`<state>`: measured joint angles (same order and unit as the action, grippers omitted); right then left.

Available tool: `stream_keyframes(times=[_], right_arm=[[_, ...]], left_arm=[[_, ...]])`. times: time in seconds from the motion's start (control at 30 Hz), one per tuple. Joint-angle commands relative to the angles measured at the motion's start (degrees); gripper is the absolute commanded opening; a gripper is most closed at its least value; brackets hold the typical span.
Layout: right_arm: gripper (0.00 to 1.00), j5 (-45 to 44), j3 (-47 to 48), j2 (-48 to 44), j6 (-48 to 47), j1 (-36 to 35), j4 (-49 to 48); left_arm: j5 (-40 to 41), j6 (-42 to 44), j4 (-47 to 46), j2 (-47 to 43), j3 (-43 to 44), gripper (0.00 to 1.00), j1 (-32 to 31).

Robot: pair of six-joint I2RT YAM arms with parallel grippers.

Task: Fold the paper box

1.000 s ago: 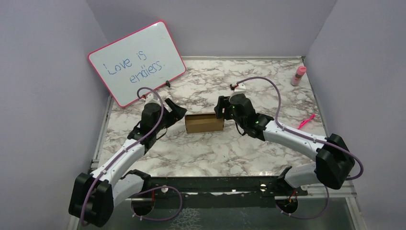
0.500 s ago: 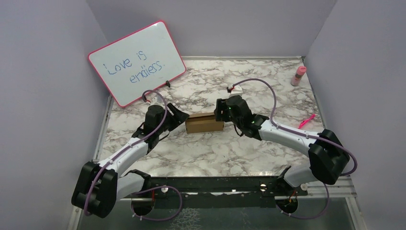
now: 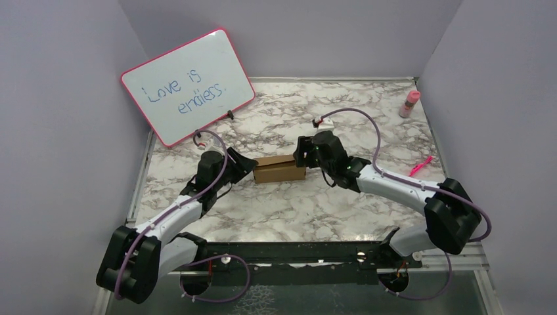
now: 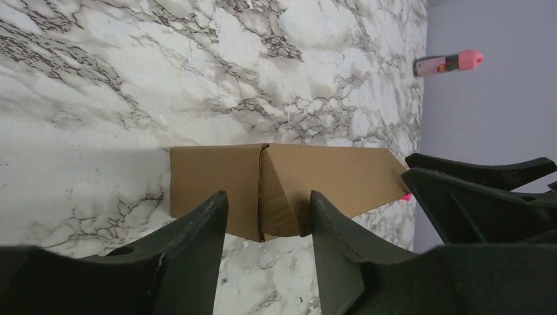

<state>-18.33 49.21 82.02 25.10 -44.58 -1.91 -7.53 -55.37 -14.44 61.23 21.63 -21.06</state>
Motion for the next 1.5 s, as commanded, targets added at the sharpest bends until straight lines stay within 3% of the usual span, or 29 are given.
stream_keyframes(times=[0.0, 0.37, 0.77, 1.2, 1.47], right_arm=[[0.7, 6.5, -0.8, -3.7, 2.5, 2.9, -0.6], [0.6, 24.8, -4.5, -4.5, 9.2, 12.0, -3.8], [0.47, 34.2, -13.6, -1.6, 9.7, 16.3, -12.6], [0.4, 41.5, -20.0, 6.9, 10.2, 20.8, -21.8], [0.35, 43.0, -21.9, 12.1, 9.4, 20.9, -25.2]], left_arm=[[0.1, 0.3, 0.8, 1.8, -2.6, 0.48, 0.3], [-0.3, 1.3, 0.0, 3.6, -2.9, 0.41, 0.3], [-0.2, 2.5, -0.3, 4.7, -3.8, 0.41, 0.3], [-1.7, 0.0, -3.7, 5.6, -7.4, 0.41, 1.0], [-5.8, -4.3, -7.9, 6.0, -10.4, 0.47, 3.6]])
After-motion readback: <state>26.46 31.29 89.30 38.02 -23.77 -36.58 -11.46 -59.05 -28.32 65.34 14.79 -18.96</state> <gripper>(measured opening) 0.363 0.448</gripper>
